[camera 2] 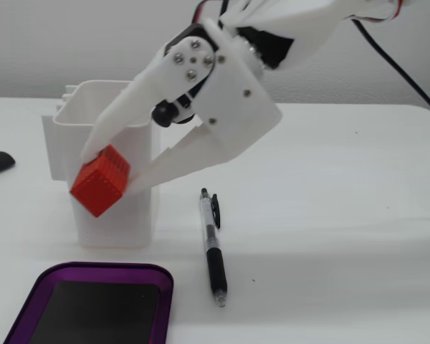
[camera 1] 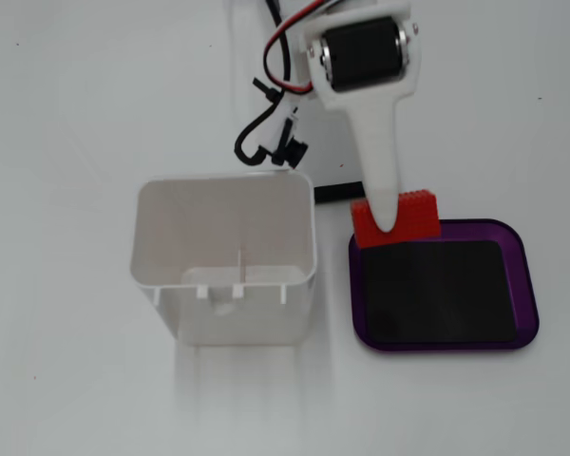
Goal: Pick up the cube and place it in the box.
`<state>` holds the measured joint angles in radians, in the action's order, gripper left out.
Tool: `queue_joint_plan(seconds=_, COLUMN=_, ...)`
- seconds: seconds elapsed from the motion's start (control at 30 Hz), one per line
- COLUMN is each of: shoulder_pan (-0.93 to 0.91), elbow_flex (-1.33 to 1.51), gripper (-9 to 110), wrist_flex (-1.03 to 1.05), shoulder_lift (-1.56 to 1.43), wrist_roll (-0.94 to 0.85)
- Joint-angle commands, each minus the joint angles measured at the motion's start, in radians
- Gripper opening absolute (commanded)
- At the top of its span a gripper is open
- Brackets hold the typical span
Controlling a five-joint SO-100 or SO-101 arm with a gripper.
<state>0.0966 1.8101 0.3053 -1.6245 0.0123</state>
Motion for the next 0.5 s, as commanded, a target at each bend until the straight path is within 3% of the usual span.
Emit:
queue_joint_plan(seconds=0.0, shoulder_pan=0.031, elbow_flex=-0.172, gripper=-1, wrist_flex=0.006, shoulder_lift=0.117, wrist_roll=0.003)
queue_joint_plan(seconds=0.2, shoulder_pan=0.106, elbow_flex=-0.301, gripper=-1, wrist_flex=0.124, shoulder_lift=0.285, wrist_roll=0.003)
queue_joint_plan(seconds=0.47, shoulder_pan=0.155, elbow_flex=-0.296, gripper=-1, wrist_flex=0.181, shoulder_lift=0.299, wrist_roll=0.002)
